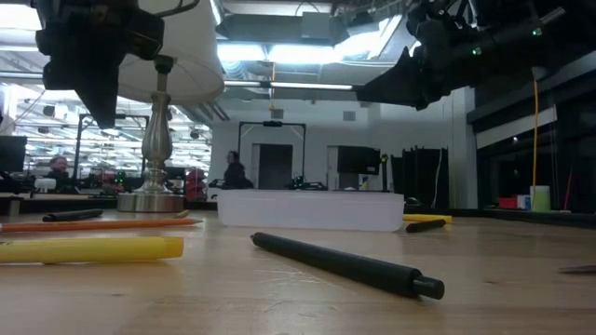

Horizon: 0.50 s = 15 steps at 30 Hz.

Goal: Pick & place school supplies into a supply box
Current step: Put the orange pencil into the transparent supply box

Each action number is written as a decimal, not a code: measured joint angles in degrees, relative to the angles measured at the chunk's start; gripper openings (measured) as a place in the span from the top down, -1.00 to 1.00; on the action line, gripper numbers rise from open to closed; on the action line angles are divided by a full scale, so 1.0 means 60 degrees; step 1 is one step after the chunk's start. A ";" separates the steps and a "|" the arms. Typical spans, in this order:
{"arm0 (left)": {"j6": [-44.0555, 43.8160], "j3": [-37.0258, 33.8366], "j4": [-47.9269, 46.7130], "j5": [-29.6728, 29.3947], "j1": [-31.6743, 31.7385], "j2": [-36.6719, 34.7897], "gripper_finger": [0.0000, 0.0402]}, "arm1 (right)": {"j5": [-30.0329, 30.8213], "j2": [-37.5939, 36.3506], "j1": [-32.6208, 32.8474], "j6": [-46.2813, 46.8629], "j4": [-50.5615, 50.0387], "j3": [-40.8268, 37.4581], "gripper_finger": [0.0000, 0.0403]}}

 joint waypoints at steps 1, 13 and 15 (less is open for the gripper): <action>0.0016 0.0000 -0.0003 0.0038 0.0000 0.0000 0.98 | -0.0001 0.0000 -0.0003 0.0000 0.0000 0.0000 0.78; 0.0047 0.0000 -0.0007 0.0389 0.0000 0.0000 0.96 | -0.0004 0.0000 -0.0004 0.0004 0.0000 0.0000 0.78; 0.0022 0.0000 -0.0011 0.0382 0.0000 0.0000 0.92 | -0.0004 0.0000 0.0000 0.0004 0.0000 0.0000 0.78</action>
